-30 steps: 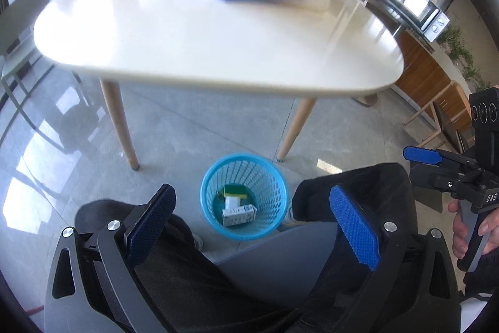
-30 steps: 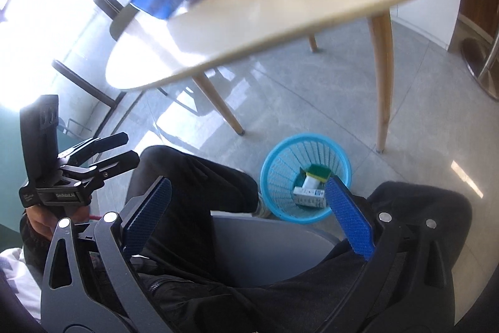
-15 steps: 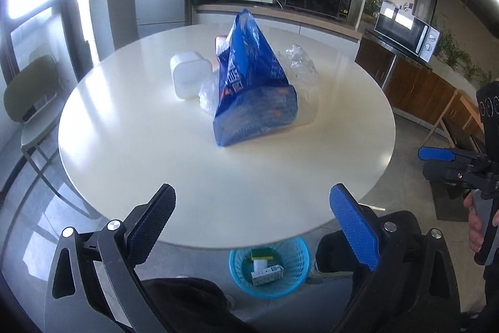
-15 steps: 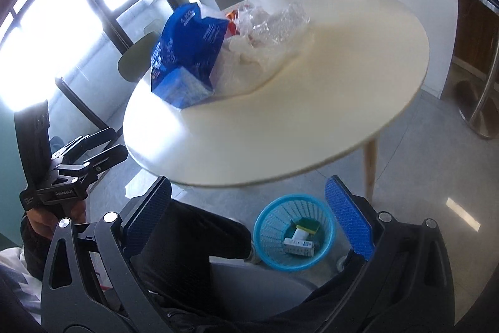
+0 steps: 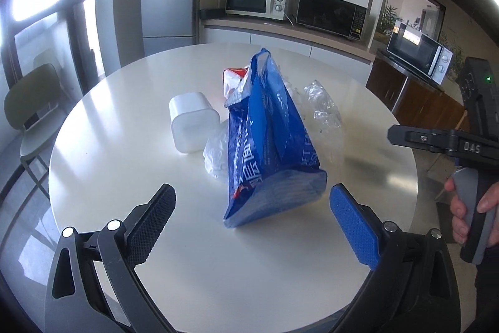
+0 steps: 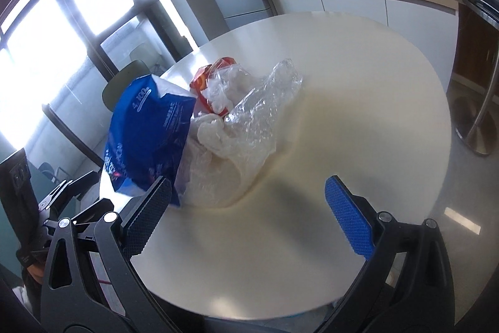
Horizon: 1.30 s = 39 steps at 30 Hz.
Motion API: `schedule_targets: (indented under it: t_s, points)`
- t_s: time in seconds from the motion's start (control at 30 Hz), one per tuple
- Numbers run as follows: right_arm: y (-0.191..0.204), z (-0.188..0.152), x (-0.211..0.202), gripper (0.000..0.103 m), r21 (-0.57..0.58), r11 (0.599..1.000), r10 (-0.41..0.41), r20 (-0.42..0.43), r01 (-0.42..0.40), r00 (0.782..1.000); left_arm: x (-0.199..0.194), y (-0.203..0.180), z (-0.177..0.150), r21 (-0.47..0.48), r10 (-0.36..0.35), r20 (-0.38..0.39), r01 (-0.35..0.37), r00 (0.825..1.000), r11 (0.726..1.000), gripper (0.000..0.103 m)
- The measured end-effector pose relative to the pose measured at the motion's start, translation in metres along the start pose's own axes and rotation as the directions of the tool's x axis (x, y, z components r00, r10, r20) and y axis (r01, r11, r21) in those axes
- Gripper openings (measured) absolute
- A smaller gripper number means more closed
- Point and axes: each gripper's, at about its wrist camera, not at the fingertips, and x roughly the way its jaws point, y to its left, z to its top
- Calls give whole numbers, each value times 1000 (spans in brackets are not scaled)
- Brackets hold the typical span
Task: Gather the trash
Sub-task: 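Grasp the blue plastic bag with the left tool while the right tool grasps the bubble wrap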
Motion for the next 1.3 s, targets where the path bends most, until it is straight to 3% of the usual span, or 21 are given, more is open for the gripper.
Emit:
schedule_targets:
  t_s: [0.27,0.6,0.67,0.73,0.9,1.1,1.3]
  points:
    - [-4,38,53,94,26,999,-33,-41,35,999,15,-7,28,6,5,4,-5,1000,1000,97]
    - [-9,56,98,94,39,997,-56,-82,60,995,46,0,42,-9,19,-38,-19,999,1000,94]
    - [-8,55,103,86,38,998,-54,-89,57,995,47,2,40,-12,16,-46,-17,999,1000,84]
    - [-7,53,107,66,25,998,-53,-97,55,994,46,4,36,-20,4,-50,-5,999,1000,74]
    - [-8,43,104,50,19,999,-38,-92,40,995,42,5,29,-10,-28,-57,27,998,1000,25]
    - [-11,41,94,43,23,999,-25,-75,27,997,38,2,26,18,-25,-56,26,998,1000,8]
    - [-14,42,81,41,25,999,-25,-42,26,999,32,1,29,33,-29,-33,30,999,999,7]
